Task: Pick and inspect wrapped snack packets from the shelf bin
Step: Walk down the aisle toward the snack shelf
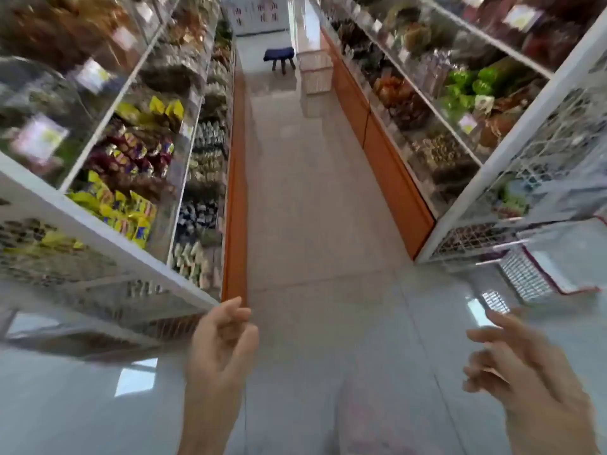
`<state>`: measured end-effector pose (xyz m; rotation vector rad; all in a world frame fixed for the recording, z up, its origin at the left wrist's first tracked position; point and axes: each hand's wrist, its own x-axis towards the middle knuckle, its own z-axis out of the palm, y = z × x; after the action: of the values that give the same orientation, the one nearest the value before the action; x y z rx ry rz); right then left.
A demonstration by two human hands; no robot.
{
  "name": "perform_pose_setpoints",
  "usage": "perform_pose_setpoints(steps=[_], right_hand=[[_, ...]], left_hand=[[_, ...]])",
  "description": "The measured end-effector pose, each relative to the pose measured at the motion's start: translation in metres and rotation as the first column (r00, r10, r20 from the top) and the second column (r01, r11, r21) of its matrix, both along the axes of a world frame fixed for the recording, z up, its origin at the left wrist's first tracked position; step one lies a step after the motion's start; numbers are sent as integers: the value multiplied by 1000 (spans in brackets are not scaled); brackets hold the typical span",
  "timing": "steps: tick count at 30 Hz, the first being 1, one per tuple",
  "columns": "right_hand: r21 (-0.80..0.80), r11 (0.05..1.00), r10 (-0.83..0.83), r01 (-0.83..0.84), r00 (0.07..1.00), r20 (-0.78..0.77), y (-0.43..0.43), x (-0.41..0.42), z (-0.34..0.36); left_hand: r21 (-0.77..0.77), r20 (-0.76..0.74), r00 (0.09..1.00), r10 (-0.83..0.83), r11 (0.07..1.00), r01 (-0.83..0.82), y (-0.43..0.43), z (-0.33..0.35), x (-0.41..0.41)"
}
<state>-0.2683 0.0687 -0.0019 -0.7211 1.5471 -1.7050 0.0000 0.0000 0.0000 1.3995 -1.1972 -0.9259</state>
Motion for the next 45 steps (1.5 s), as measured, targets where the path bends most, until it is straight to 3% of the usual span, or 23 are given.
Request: perform_pose_setpoints(steps=[5,10,15,20,24,29,35,45], right_hand=[[400,916,76,-39,994,-78,-41,-4,-75],[536,834,208,-134,975,-81,-159,-33,-87],[532,811,391,-243,902,-185,-327,-50,-81],[469,846,398,-252,885,-243,-526,-52,-78],[411,871,381,-269,899,-218,-671,-37,-78],[447,848,386,-285,910,-151,-799,-31,-71],[502,845,298,-183,941,-159,-942,-55,-80],[385,880,401,-277,868,-292,-1365,-104,-54]], left_hand=[[228,78,997,-26,974,8,-80,-56,-31],[255,76,996,-36,967,16,-217,-61,-81],[308,77,994,-73,950,46,-310,-56,-97],[367,159,987,24,926,-82,-407,-68,-79],[332,162,982,97,932,-147,-550,-74,-68],[241,145,988,49,967,-84,-750,-55,-72],[225,161,987,-11,974,-26,-974,-63,-101],[188,126,981,150,967,-172,-1268,-58,-125]])
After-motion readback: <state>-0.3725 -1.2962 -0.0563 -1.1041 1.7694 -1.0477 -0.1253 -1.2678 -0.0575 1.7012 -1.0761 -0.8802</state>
